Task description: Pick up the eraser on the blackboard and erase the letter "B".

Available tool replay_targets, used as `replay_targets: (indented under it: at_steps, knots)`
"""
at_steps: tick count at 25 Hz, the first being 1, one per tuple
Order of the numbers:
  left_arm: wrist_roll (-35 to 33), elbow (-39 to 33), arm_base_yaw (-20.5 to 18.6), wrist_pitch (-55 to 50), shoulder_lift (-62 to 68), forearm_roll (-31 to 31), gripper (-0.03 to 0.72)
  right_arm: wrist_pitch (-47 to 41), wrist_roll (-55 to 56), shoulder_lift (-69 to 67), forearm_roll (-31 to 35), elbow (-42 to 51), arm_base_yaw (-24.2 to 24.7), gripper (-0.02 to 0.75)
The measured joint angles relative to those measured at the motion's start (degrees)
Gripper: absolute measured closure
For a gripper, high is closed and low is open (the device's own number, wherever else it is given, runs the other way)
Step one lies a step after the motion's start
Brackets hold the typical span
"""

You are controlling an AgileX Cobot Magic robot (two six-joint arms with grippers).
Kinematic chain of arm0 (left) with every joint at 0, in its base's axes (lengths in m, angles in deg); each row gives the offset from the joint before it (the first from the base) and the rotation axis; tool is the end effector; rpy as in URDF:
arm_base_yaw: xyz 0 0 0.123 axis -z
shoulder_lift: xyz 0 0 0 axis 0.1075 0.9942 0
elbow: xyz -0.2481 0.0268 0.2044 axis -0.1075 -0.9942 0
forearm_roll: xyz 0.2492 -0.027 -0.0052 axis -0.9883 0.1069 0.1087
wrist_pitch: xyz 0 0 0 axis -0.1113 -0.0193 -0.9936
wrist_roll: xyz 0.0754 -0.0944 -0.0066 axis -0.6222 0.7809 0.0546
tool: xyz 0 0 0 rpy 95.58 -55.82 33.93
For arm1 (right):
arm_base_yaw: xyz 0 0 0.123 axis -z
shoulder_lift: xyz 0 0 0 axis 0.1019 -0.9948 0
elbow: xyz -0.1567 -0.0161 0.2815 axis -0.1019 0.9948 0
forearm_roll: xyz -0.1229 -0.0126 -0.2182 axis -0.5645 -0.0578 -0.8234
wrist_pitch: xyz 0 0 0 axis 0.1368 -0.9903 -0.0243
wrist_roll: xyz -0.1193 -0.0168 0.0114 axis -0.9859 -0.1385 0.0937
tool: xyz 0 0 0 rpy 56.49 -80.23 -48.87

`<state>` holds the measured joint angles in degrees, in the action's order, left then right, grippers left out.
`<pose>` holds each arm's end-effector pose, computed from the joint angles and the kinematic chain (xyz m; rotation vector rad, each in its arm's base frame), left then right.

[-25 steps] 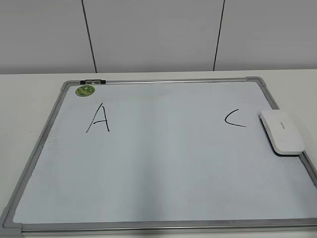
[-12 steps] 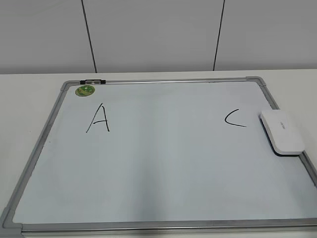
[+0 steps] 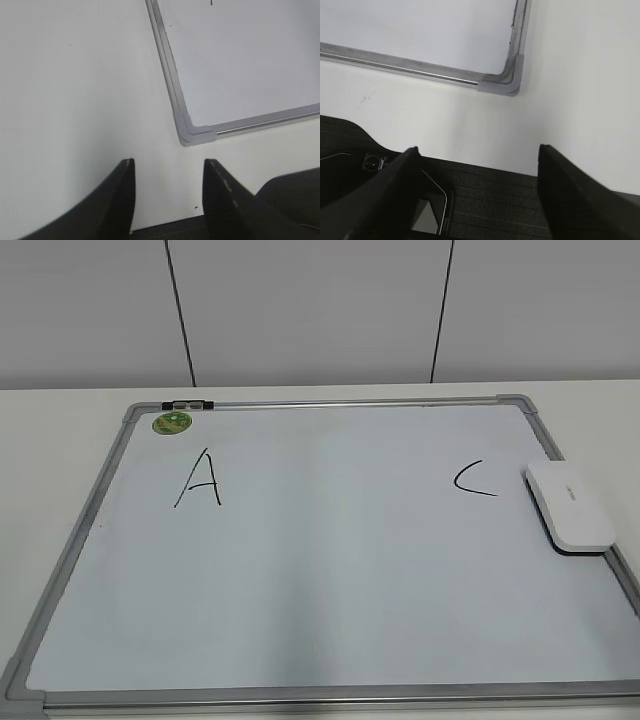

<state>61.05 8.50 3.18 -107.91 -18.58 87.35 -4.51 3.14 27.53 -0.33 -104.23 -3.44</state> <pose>0.0140 -0.0007 0.2659 0.2004 2.2931 -0.0598 0.0394 0.0009 0.2503 -0.3006 2.5664 -0.0282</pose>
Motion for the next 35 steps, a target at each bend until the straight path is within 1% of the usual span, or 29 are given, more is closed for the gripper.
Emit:
replay_targets:
  at_steps: [14, 18, 21, 24, 28, 30, 35]
  knots:
    - [0.0, 0.0, 0.0, 0.0, -0.2, 0.3, 0.377, 0.0, -0.1, 0.7, 0.0, 0.0, 0.0, 0.202]
    - [0.0, 0.0, -1.7, 0.0, -2.7, 0.3, 0.377, 0.0, -0.1, 4.2, 0.0, 0.0, 0.2, 0.202]
    - [0.0, 0.0, -4.2, 0.0, -5.1, 0.3, 0.377, 0.0, -0.1, 8.6, 0.0, 0.0, 2.1, 0.202]
    - [0.0, 0.0, -6.3, 0.0, -7.9, 0.3, 0.377, 0.0, -0.1, 13.2, 0.0, 0.0, 5.7, 0.202]
    - [0.0, 0.0, -7.5, 0.0, -11.7, 0.3, 0.377, -0.1, -0.1, 19.0, 0.0, 0.0, 9.7, 0.202]
    - [0.0, 0.0, -7.6, -0.1, -12.6, 0.3, 0.377, -0.1, -0.1, 21.4, 0.0, 0.0, 10.6, 0.202]
    - [0.0, 0.0, -7.6, -0.2, -12.9, 0.3, 0.377, -0.2, -0.2, 25.7, -0.1, 0.0, 10.9, 0.202]
